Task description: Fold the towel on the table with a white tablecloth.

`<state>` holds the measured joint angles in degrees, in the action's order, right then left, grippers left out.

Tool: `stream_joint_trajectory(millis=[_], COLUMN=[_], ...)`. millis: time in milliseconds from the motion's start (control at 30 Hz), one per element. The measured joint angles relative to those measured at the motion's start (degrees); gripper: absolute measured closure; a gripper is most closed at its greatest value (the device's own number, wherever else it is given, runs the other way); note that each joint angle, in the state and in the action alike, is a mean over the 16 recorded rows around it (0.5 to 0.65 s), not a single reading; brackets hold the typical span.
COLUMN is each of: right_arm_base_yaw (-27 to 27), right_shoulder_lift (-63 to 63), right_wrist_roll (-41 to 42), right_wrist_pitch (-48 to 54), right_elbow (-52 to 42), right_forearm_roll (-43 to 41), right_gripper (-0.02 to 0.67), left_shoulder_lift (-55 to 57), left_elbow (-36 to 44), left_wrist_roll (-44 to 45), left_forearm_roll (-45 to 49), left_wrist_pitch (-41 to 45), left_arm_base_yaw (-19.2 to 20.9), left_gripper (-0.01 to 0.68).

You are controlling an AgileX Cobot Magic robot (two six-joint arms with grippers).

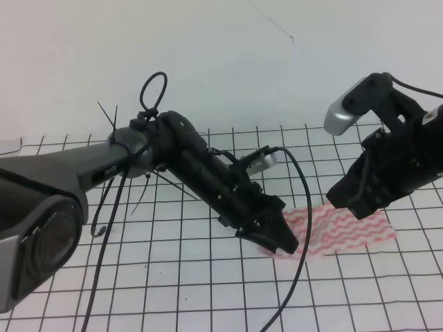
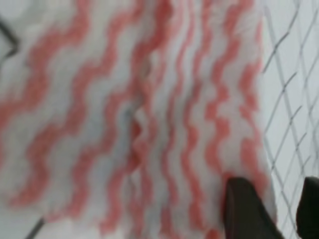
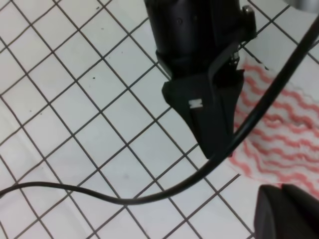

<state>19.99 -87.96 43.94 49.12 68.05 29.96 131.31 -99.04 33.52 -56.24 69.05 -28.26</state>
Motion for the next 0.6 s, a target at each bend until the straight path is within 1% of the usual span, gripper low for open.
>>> stream_joint_trajectory(millis=[300, 600], right_arm_base_yaw=[0.00, 0.00], right_shoulder_lift=[0.00, 0.00], right_wrist_roll=[-0.01, -0.07], right_wrist_pitch=[0.20, 0.62], right_elbow=[0.00, 0.00], right_forearm_roll=[-0.05, -0.05], right_gripper=[0.648, 0.648], left_shoulder_lift=[-0.65, -0.81], left_elbow=[-4.00, -10.01], left_wrist_roll=[-0.12, -2.39], left_forearm_roll=[0.46, 7.19], left_wrist_pitch=[0.34, -0.80], left_arm_base_yaw=[0.03, 0.03], left_gripper=[0.450, 0.450])
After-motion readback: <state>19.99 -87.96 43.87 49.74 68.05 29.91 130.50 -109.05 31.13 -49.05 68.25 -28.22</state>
